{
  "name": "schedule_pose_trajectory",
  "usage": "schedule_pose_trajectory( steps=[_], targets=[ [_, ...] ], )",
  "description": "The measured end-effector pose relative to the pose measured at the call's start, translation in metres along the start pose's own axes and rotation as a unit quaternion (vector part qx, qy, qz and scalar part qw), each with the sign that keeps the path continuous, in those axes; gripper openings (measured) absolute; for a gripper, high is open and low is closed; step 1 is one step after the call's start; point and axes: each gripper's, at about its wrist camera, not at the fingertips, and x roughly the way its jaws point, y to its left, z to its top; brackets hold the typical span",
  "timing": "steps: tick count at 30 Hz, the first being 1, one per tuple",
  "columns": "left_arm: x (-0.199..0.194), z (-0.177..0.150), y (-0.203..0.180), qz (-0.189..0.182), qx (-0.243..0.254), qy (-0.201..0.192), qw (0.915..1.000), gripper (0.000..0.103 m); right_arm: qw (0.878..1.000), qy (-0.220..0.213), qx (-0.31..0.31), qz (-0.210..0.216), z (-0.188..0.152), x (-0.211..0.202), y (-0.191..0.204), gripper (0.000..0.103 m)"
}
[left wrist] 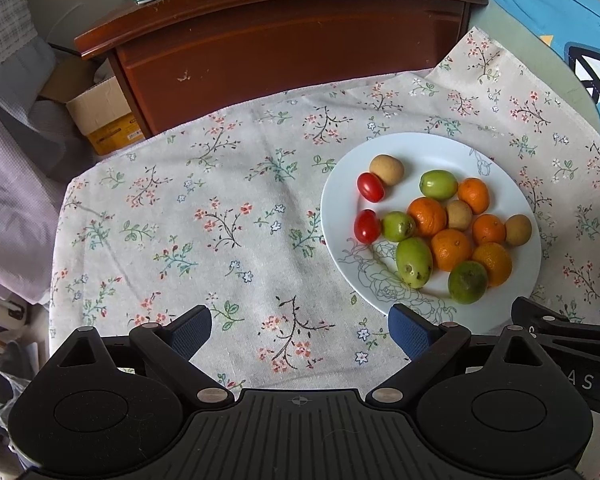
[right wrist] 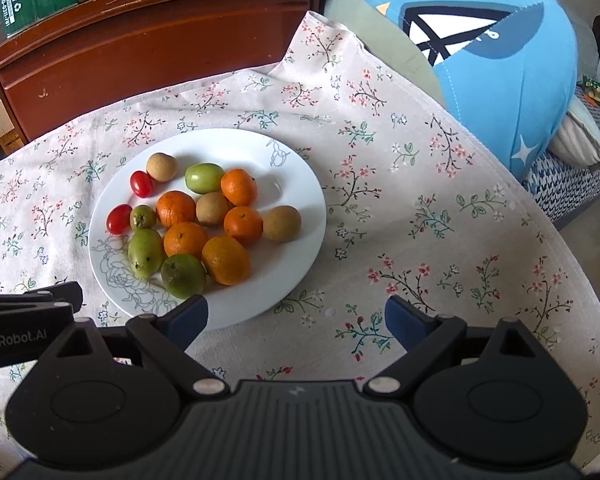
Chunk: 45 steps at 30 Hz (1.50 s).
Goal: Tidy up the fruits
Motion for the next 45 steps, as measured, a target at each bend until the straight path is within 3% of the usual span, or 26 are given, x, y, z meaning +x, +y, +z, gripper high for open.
schedule_pose_trajectory(
  steps=[30, 40, 45],
  targets=[
    [-0.006, -0.005, 0.003, 0.013, -0.002, -0.004, 0.9999, 0.096, 1.000, -0.021, -0.020, -0.009, -0.002, -0.008, 0.003, 0.095],
    [-0.015, -0.023, 0.006, 0.015, -0.004, -0.003, 0.9999, 0.096, 0.999, -0.031, -0.013, 0.006, -0.024, -0.017, 0.004, 0.095],
    [-0.021, -0.036, 0.012, 0.009, -0.006, -0.004, 0.9999, 0.096, 0.999, -0.034, 0.001, 0.037, -0.040, -0.022, -0.001, 0.095]
  ],
)
